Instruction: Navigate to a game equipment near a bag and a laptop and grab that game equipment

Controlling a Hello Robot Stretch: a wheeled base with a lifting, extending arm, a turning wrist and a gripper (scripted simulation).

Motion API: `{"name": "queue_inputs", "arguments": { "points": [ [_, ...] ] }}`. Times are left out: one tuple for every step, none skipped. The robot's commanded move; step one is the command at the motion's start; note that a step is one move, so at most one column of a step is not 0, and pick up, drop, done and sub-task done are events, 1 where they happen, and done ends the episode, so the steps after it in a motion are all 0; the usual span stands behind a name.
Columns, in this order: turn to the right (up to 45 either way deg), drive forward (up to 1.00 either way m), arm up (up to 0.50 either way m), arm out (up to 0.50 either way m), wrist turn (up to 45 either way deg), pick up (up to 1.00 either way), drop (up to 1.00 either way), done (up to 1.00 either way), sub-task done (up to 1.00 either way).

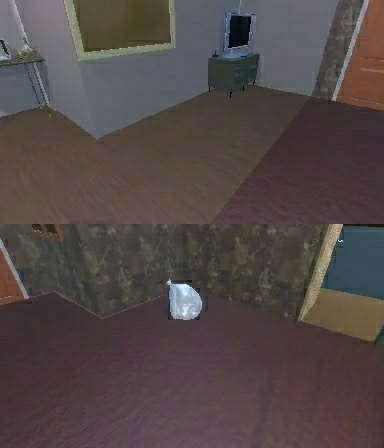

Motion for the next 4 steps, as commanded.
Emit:
{"name": "queue_inputs", "arguments": {
  "points": [
    [-45.0,0.00,0.00,0.00,0.0,0.00,0.00,0.00,0.00],
    [-39.0,0.00,0.00,0.00,0.0,0.00,0.00,0.00,0.00],
    [0.0,0.80,0.00,0.00,0.0,0.00,0.00,0.00,0.00],
    [-45.0,0.00,0.00,0.00,0.0,0.00,0.00,0.00,0.00]
  ]
}}
